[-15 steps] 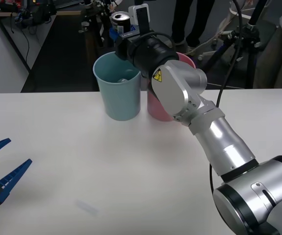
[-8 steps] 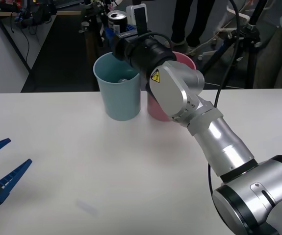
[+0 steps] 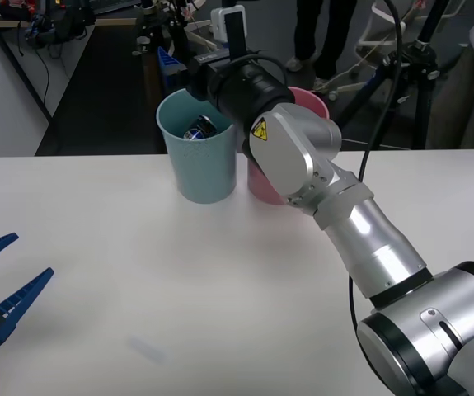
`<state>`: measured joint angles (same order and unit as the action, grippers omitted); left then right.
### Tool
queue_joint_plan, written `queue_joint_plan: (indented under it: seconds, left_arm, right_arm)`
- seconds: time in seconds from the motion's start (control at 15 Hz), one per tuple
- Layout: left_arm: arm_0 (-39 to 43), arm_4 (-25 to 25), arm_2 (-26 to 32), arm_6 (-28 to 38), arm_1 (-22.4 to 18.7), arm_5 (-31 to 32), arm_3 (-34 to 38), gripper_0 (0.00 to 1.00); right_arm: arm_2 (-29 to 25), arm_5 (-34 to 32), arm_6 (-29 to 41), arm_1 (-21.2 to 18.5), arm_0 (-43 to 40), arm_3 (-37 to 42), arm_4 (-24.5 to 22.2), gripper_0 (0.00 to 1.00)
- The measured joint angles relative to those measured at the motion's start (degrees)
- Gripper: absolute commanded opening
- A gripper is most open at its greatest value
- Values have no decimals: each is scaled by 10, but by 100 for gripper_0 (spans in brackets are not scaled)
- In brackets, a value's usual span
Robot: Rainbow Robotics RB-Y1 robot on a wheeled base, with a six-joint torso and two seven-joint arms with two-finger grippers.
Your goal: Grasp the object on the table and drop it into the matching bin: aluminum can to the light blue bin, PET bottle to the pink bin.
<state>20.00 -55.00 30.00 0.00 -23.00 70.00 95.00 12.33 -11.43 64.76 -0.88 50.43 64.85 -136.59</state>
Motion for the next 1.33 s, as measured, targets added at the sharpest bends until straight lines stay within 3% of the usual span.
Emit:
queue_joint_plan:
  seconds: [0.53,0.8,1.07,1.2,1.33]
  left_arm:
    - [0,0,0,0,0,0,0,100]
    - [0,0,0,0,0,0,0,100]
    - [0,0,0,0,0,0,0,100]
    - [0,0,0,0,0,0,0,100]
    - [0,0,0,0,0,0,0,100]
  right_arm:
    - [4,8,-16,-5,-14,13,8,100]
    - [22,2,-25,-38,-77,100,19,100]
    - [33,-42,-28,-89,-180,240,42,100]
    - [35,-56,-40,-125,-235,312,87,100]
    - [36,-57,-94,-171,-284,363,177,100]
